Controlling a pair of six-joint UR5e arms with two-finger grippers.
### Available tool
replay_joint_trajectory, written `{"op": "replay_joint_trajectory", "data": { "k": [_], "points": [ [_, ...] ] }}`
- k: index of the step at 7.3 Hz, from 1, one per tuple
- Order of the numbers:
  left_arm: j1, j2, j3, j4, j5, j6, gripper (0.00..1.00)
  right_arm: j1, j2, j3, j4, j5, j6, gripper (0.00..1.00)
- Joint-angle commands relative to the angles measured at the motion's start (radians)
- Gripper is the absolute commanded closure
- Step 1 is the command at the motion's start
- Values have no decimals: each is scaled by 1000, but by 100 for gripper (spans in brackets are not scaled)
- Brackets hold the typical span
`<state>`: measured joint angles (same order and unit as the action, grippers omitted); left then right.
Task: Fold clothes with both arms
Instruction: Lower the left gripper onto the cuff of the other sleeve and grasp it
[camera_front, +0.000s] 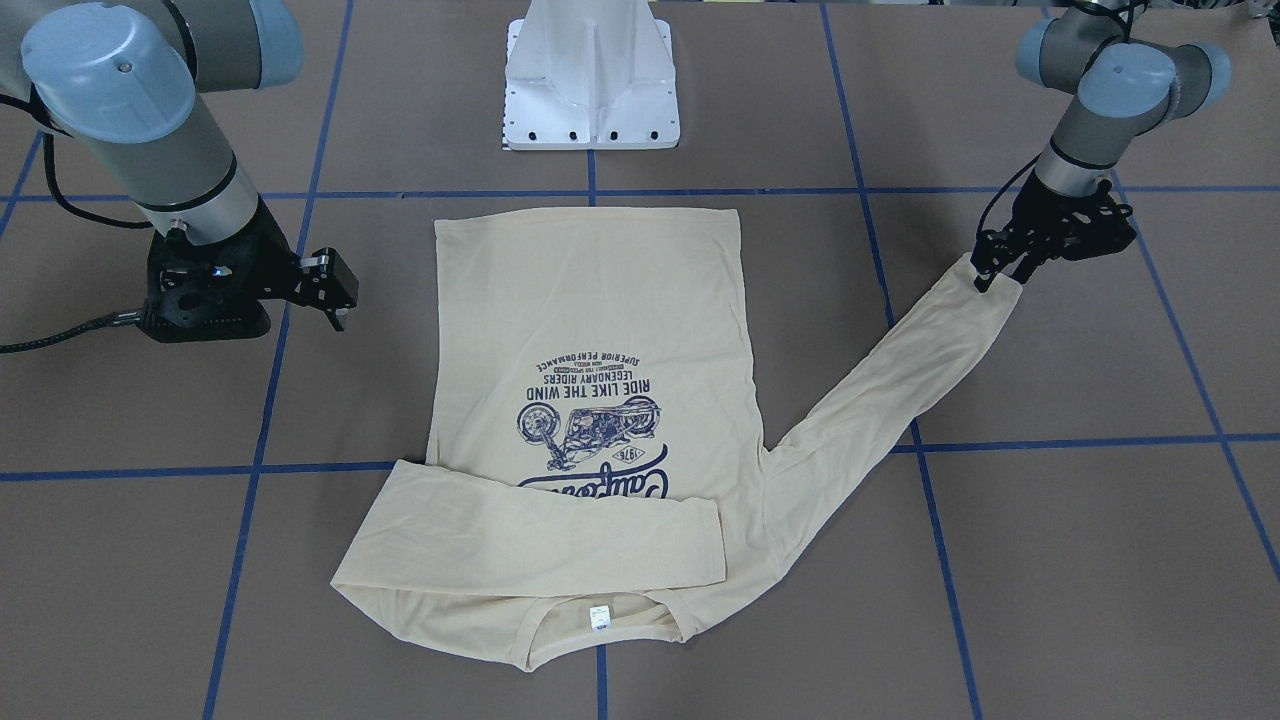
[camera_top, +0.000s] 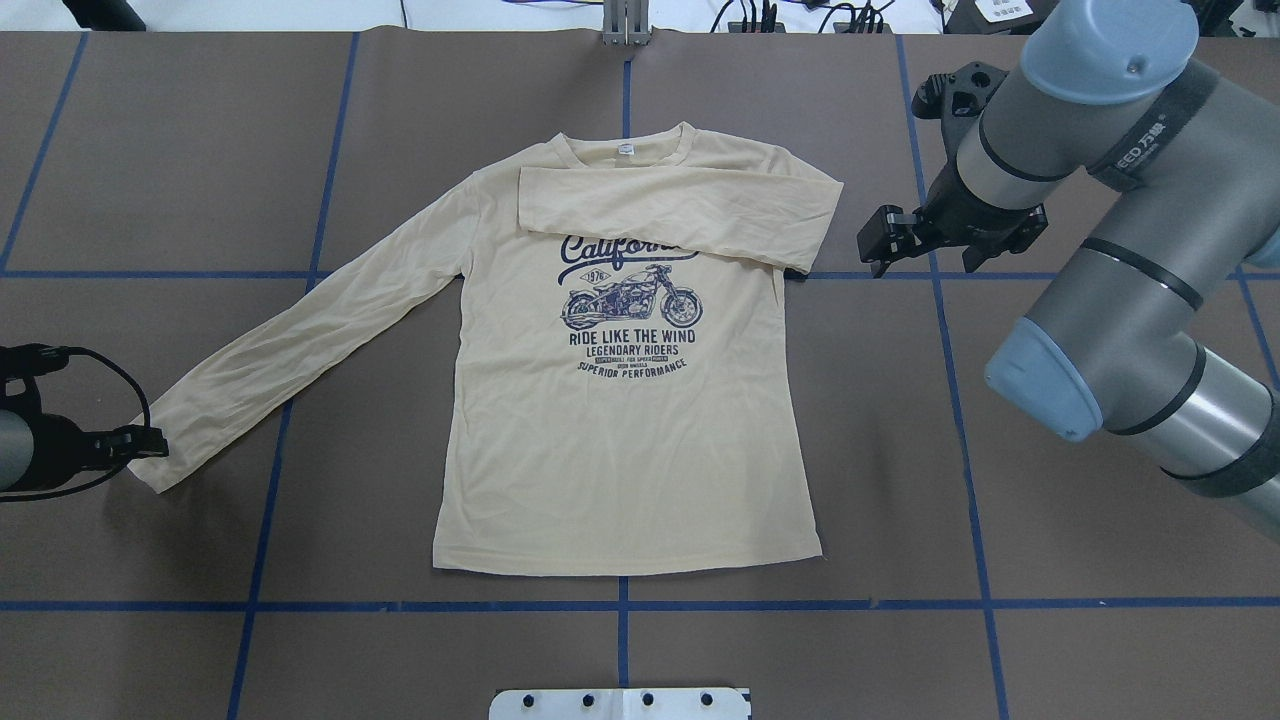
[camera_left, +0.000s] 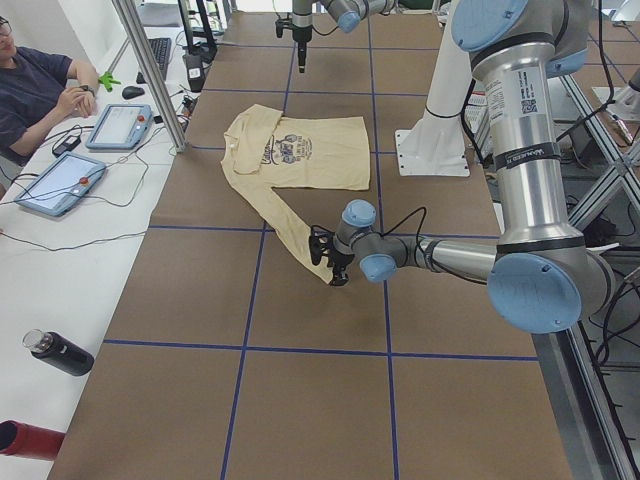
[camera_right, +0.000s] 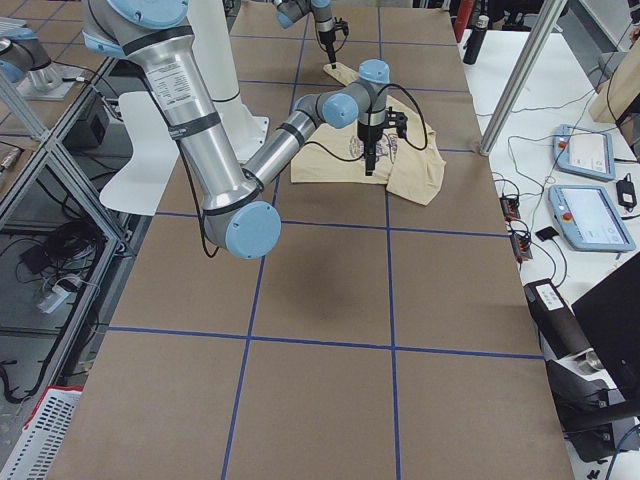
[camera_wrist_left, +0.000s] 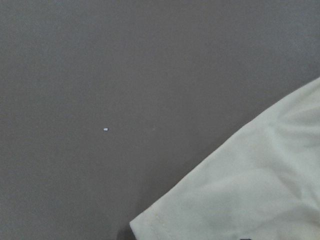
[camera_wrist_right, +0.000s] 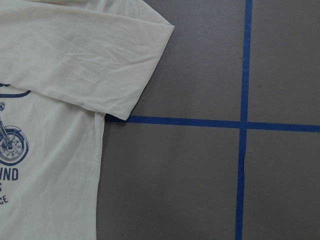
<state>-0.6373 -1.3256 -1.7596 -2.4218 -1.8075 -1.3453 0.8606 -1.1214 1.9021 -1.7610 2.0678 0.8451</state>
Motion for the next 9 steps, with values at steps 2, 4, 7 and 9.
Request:
{"op": "replay_joint_trajectory", "data": {
  "k": [2, 4, 7, 9],
  "points": [
    [1, -1, -7, 1, 0, 2, 98, -2, 0, 0, -2, 0, 2, 0],
    [-1, 18, -52, 6, -4, 3, 100, 0, -3, 0, -2, 0, 0, 0],
    [-2, 43, -112, 26, -13, 8, 100, 0, -17, -6, 0, 0, 0, 0],
    [-15, 36, -174, 24, -60, 8, 100, 3, -26, -3, 0, 2, -3, 0]
  ]
}}
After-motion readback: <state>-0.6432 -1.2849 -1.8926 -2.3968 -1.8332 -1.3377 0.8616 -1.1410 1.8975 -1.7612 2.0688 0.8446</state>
